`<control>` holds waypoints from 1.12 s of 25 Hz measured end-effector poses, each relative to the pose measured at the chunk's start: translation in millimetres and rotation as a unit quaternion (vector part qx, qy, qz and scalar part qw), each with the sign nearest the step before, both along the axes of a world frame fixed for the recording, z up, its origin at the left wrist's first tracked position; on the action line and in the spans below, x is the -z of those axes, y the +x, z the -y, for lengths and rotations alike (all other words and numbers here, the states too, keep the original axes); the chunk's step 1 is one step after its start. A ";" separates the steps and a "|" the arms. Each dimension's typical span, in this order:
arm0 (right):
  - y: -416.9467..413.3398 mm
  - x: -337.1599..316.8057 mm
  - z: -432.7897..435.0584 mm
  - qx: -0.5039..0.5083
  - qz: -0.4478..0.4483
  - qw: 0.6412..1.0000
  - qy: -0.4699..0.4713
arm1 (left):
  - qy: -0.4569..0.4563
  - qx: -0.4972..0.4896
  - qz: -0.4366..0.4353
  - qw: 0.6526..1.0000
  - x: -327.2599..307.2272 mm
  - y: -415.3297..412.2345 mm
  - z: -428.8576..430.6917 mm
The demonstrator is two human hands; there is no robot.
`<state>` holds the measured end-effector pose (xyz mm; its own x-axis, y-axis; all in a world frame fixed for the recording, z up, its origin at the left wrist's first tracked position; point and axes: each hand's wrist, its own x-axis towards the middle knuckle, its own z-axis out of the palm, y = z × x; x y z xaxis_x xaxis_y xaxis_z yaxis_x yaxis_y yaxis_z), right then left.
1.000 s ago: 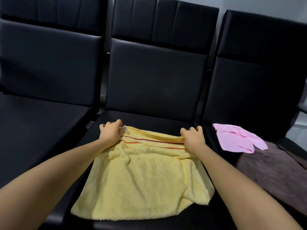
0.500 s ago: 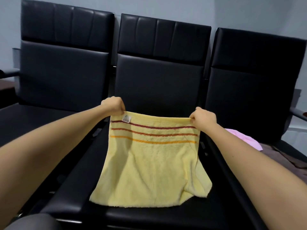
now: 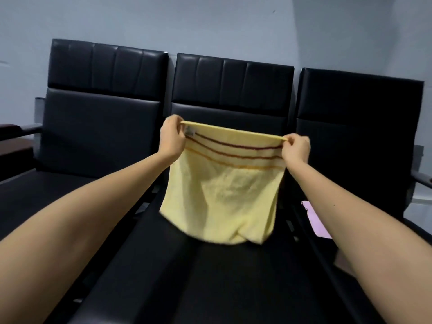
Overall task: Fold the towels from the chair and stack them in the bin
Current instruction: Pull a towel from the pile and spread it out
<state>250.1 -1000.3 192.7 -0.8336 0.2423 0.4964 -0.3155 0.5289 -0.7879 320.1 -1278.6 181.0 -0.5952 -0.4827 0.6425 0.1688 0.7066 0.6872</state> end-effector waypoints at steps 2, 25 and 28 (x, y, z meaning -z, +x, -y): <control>7.6 -18.4 0.4 -0.008 -0.051 0.999 0.009 | -0.029 0.007 -0.061 0.998 -10.9 5.1 -1.1; 32.3 80.7 -32.3 -0.199 0.373 0.762 0.491 | -0.143 0.133 0.653 0.732 61.1 36.0 8.4; 18.4 109.6 -23.6 -0.105 0.305 0.845 0.425 | -0.156 0.080 0.544 0.820 85.9 19.1 12.1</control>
